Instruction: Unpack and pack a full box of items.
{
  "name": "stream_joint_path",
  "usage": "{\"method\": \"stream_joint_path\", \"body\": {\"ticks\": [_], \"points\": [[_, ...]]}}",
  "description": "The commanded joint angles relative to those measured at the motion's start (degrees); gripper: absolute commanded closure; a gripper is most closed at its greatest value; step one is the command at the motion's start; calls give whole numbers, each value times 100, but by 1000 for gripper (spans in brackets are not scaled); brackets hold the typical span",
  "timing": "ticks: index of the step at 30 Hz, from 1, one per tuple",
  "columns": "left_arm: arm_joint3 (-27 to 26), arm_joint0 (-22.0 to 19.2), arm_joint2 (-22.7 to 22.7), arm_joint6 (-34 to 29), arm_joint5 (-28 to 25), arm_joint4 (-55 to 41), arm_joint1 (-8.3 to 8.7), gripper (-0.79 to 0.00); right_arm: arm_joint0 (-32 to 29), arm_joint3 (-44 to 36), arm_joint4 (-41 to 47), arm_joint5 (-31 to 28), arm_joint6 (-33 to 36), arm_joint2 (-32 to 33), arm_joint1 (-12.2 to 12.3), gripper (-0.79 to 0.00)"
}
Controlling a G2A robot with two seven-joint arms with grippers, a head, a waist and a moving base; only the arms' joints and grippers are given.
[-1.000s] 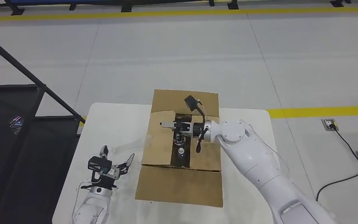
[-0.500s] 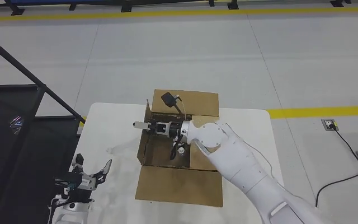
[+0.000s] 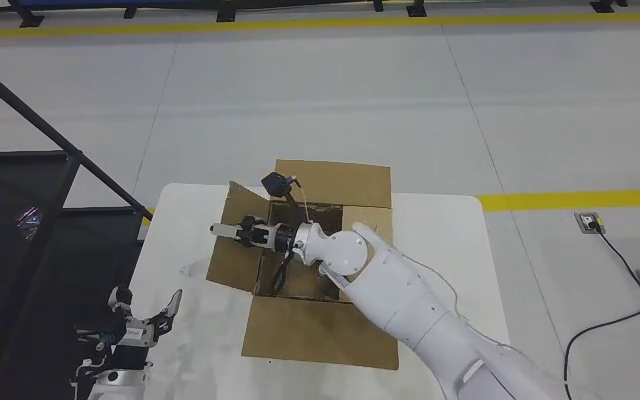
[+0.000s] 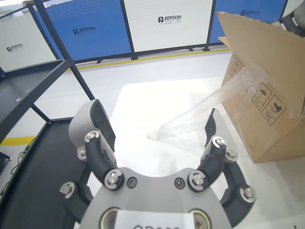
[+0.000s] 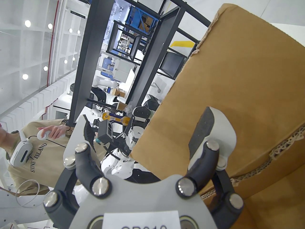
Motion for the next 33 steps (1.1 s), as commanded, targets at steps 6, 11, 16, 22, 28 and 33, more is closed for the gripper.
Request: {"method": "stream_joint_path", "body": {"ticks": [6,11,16,22,28,33], "points": [[81,28,-31,35,-36,-47,-9,-785,193,610,-145,124,-42,-327,-431,-785],[152,38,-49,54,-63,-79,-15,-785,312,1051,-160,80,-20,-422,-693,-785],[183,40,-39,71,-75,-81,-23,-785,422,1444,-158,148,81,-450,-904,-785],[181,55,-44,111,-131,-42,-26,-785,515,1820,-146,41,192,-403,-1072,-785],[-112,166,-135,159,-243,-97,-24,-785,609,1956,-189,-639,165,-251,-1078,-785],[-657,361,-245,162,-448,-38,-10,-785,672,2060,-269,-1350,40,-23,-898,-785]]}}
